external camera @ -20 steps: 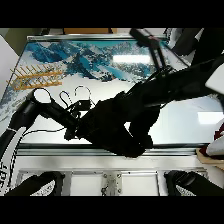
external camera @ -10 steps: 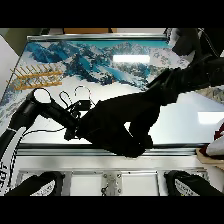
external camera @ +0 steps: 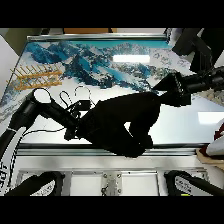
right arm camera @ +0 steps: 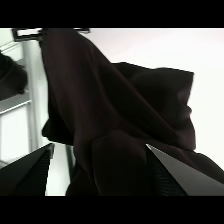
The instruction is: Fold the clothes and pants, and hang the long-sleeved shirts on hangers.
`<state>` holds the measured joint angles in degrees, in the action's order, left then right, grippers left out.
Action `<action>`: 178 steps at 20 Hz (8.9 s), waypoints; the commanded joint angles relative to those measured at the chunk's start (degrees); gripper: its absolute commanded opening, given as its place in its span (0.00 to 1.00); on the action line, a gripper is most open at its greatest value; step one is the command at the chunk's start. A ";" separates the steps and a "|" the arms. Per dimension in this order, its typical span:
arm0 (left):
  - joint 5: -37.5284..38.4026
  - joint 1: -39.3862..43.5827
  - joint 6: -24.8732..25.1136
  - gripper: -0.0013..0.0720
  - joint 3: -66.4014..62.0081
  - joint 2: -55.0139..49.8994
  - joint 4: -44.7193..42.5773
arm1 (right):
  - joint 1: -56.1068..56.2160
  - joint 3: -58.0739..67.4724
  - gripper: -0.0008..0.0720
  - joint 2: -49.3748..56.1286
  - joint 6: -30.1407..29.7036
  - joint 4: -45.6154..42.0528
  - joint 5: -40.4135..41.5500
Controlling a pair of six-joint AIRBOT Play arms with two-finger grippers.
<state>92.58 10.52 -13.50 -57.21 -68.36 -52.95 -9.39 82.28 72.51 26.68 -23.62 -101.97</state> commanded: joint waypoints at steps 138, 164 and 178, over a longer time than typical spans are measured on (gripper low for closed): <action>-32.76 24.06 -96.41 0.58 -9.20 4.11 -23.54 | 1.73 -0.55 0.03 -2.14 -1.14 5.64 12.79; -22.80 5.73 -92.41 0.04 -9.20 12.83 -28.17 | 1.77 -0.55 0.03 -9.01 14.56 1.77 13.25; -25.75 0.59 -87.52 0.04 -9.20 5.20 -20.48 | 1.75 -0.55 0.03 -12.26 18.43 7.37 18.80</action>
<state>67.24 12.88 -101.47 -66.41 -62.76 -73.54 -7.66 81.67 60.45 44.03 -17.10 -83.22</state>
